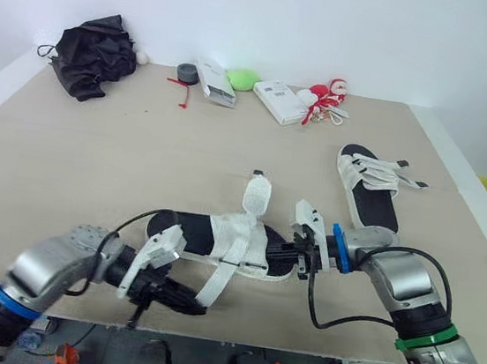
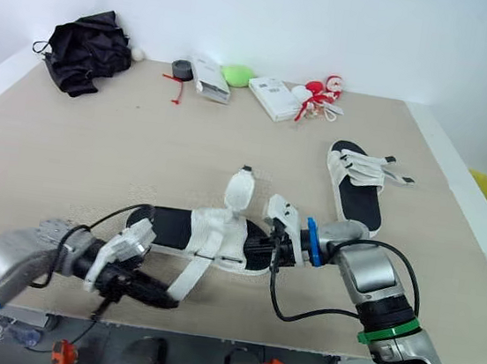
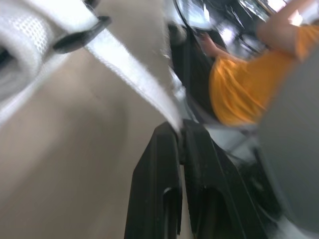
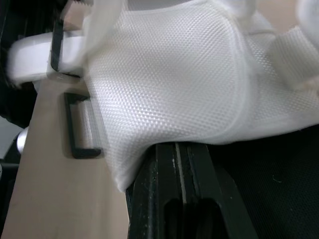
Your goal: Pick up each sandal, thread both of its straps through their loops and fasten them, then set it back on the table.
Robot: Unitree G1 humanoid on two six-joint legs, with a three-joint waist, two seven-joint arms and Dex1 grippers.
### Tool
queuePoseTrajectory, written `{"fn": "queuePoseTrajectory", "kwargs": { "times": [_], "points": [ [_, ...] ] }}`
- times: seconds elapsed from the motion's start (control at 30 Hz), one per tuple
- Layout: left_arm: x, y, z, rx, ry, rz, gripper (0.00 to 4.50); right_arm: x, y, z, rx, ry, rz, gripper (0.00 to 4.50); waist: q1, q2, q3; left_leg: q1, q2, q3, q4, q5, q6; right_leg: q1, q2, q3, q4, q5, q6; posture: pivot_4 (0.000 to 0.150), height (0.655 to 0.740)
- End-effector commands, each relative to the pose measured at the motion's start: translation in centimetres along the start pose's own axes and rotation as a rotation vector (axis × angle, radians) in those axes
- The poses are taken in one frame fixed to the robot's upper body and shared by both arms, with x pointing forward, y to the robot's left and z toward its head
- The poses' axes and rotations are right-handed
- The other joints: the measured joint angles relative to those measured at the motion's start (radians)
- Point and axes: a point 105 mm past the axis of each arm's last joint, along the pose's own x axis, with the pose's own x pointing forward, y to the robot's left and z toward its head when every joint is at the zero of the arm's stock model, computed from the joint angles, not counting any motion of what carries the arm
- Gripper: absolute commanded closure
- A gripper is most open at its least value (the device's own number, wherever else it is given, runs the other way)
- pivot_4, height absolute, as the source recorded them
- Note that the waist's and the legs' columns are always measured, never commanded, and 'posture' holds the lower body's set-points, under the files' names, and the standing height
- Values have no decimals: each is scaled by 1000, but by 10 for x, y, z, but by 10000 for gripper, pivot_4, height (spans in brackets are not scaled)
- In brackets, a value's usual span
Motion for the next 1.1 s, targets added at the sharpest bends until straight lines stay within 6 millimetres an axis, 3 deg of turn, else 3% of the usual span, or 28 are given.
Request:
{"fn": "queuePoseTrajectory", "kwargs": {
  "times": [0.03,0.2,0.3,0.5,0.7,0.83,1.0,1.1],
  "points": [
    [7,-27,3,4,58,-167,43648,-3,-6,-32,103,94,-53,45000,2,0,0,0,0,0,0,0,0,0,0,0,0,0,0,1500,7380],
    [13,-33,10,56,71,-217,43648,-3,-6,-31,104,92,-53,45000,3,0,0,1,0,0,2,0,0,-2,-1,0,-1,0,0,1500,7380],
    [13,-25,21,37,-11,-212,43648,-3,-6,-31,105,93,-52,45000,3,0,0,1,0,0,2,0,0,-2,0,0,-1,-1,0,1500,7380],
    [-12,21,95,-156,-452,-161,43648,-4,-7,-31,104,95,-54,45000,11,-2,1,0,0,-2,6,1,2,-1,1,-1,0,0,1,1500,7380],
    [-15,29,137,-212,-605,-186,43648,-4,-7,-31,106,94,-56,45000,9,-2,1,0,-2,-3,6,1,2,5,1,1,0,2,4,1500,7380],
    [-12,54,140,-320,-634,-104,43648,-3,-7,-31,106,92,-58,45000,10,-2,0,-1,-2,-3,6,1,2,5,1,0,0,4,8,1500,7380],
    [-12,86,131,-526,-671,9,43648,-4,-7,-31,108,90,-61,45000,10,-2,0,0,-2,-5,6,2,2,5,2,1,0,4,6,1500,7380],
    [-9,94,123,-612,-668,33,43648,-4,-6,-32,111,90,-62,45000,10,-2,0,0,-3,-5,7,2,2,6,2,1,0,6,8,1500,7380]
  ]
}}
